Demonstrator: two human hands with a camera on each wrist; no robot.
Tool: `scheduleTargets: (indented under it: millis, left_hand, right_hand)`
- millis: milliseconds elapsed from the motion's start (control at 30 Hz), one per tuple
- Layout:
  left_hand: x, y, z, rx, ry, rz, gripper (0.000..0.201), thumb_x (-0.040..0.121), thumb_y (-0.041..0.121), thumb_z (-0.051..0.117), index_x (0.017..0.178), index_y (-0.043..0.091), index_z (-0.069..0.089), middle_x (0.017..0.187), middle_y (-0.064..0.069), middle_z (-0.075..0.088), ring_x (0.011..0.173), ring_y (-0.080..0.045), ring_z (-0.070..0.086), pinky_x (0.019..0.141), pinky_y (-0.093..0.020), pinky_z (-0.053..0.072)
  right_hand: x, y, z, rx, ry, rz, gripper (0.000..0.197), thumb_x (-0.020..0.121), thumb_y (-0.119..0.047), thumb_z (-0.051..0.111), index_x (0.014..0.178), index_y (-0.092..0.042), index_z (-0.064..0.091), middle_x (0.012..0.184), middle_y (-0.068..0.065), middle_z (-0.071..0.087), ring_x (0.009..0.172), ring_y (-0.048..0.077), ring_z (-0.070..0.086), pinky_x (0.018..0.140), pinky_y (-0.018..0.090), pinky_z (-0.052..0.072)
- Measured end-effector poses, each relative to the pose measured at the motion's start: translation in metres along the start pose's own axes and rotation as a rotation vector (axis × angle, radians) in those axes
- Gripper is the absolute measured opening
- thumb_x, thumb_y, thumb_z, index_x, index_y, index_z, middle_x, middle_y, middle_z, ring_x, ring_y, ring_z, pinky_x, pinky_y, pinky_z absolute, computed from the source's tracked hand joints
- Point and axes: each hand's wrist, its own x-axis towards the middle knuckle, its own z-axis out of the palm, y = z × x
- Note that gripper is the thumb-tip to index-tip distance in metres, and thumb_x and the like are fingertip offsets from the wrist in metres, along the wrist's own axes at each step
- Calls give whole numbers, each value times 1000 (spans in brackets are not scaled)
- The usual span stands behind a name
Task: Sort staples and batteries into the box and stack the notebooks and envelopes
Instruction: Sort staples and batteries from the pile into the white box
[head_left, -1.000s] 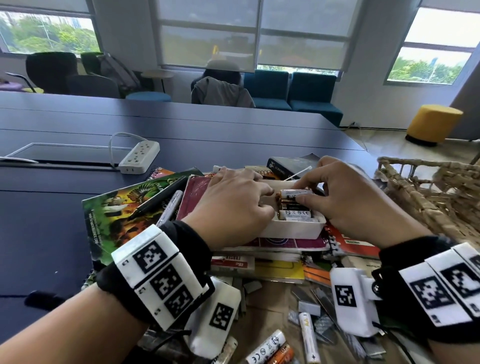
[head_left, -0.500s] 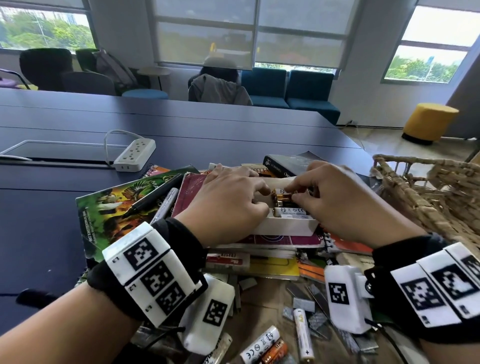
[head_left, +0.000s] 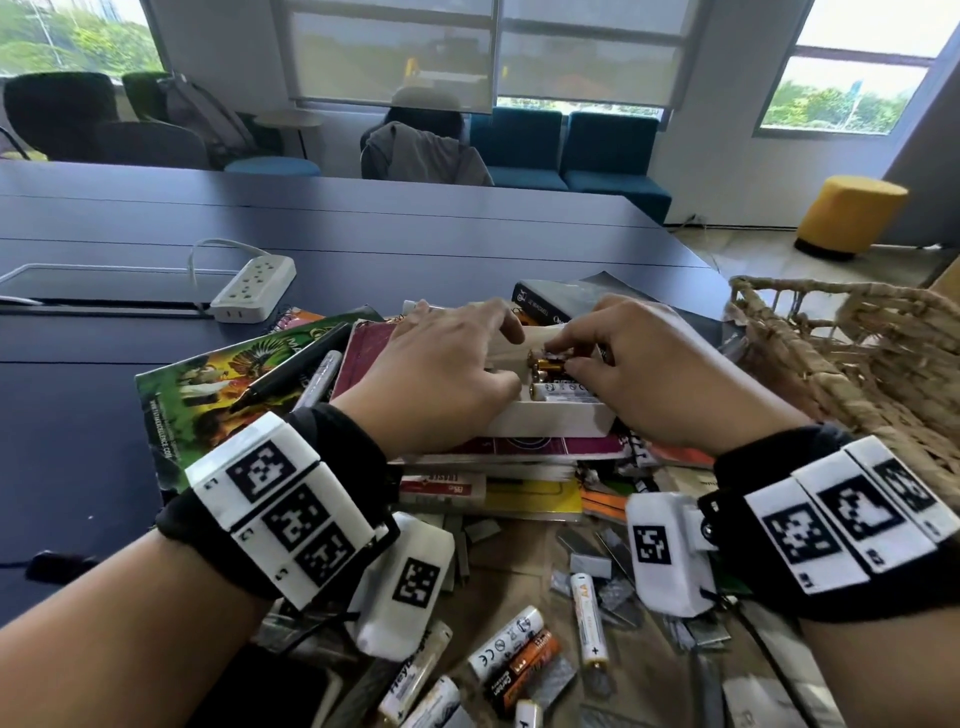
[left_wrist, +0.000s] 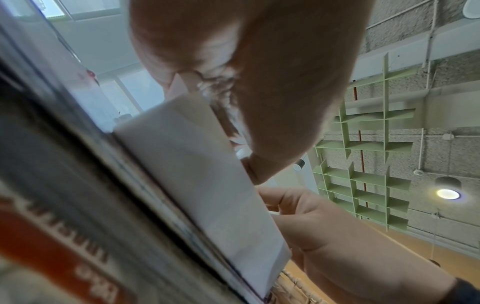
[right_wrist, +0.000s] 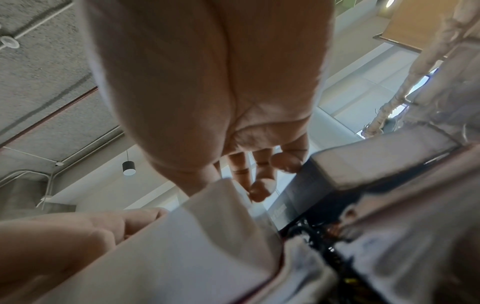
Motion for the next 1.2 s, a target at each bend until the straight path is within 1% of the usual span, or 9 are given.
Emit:
scheduleTargets:
  millis: [67, 233, 467, 567, 700, 767, 933, 1067, 1200]
  left_hand:
    - [-1, 1, -1, -14, -5, -13, 35, 96, 35, 54, 130, 30, 51, 107, 11, 44, 129, -25, 41, 121, -43, 20]
    - [-3, 3, 0, -2, -1, -16, 34, 96, 36, 53, 129, 27, 52, 98, 11, 46, 105, -15, 32, 120, -45, 19]
    - [-3, 2, -4, -57, -18, -61, 35, 97, 36, 53, 131, 30, 52, 86, 13, 45, 117, -23, 38, 114, -45, 24]
    - [-3, -1, -10, -167, -68, -52, 31, 100, 29, 54, 131, 28, 52, 95, 7, 59, 111, -24, 48, 110, -40, 34]
    - [2, -4, -21, -475, 94, -36, 22, 98, 21, 60, 119, 22, 60, 118, 1, 67, 106, -15, 66, 88, -26, 54]
    - [3, -2, -30, -531, 185, -7, 17, 98, 19, 61, 114, 21, 63, 112, -1, 71, 102, -16, 69, 86, -29, 57]
    - [-12, -4, -37, -773, 205, -12, 13, 101, 10, 56, 107, 6, 67, 81, -6, 70, 57, -17, 60, 49, -24, 47]
    - [-21, -21, -15, -799, 282, -13, 14, 99, 8, 59, 94, 4, 71, 67, -4, 63, 54, -12, 47, 49, -17, 38]
    - [-20, -30, -9, -808, 289, 5, 16, 100, 9, 57, 94, 2, 71, 70, -4, 64, 57, -9, 49, 54, -15, 41]
  right_hand:
    - [-1, -1, 1, 18, 4, 4, 20, 98, -25, 65, 113, -35, 74, 98, -11, 54, 92, 12, 52, 81, 30, 36]
    - [-4, -4, 1, 22, 6, 9, 21, 99, -23, 64, 114, -32, 75, 105, -5, 57, 96, 15, 53, 83, 30, 36]
    - [-6, -14, -8, 30, 62, -18, 23, 94, -26, 68, 115, -34, 72, 109, -4, 51, 109, 19, 46, 88, 34, 41]
    - [-9, -29, -19, 98, 101, -110, 10, 90, -25, 71, 98, -32, 72, 93, -11, 58, 83, 5, 52, 72, 20, 43]
    - [-19, -51, -27, 180, -85, -255, 10, 88, -29, 72, 79, -25, 73, 66, -9, 64, 65, 3, 59, 56, 14, 41]
    - [-23, -59, -23, 166, -242, -302, 16, 87, -37, 72, 78, -24, 74, 68, -9, 67, 66, 0, 61, 57, 14, 44]
    - [-31, -72, 3, 83, -646, -346, 10, 86, -36, 78, 95, -32, 77, 76, -22, 70, 70, -7, 63, 65, 16, 52]
    - [-34, -75, 18, 66, -680, -337, 24, 81, -24, 80, 101, -35, 75, 76, -20, 67, 70, -5, 62, 60, 19, 49]
    - [-34, -73, 24, 26, -627, -341, 25, 76, -18, 79, 88, -38, 68, 76, -19, 63, 67, -2, 61, 58, 20, 49]
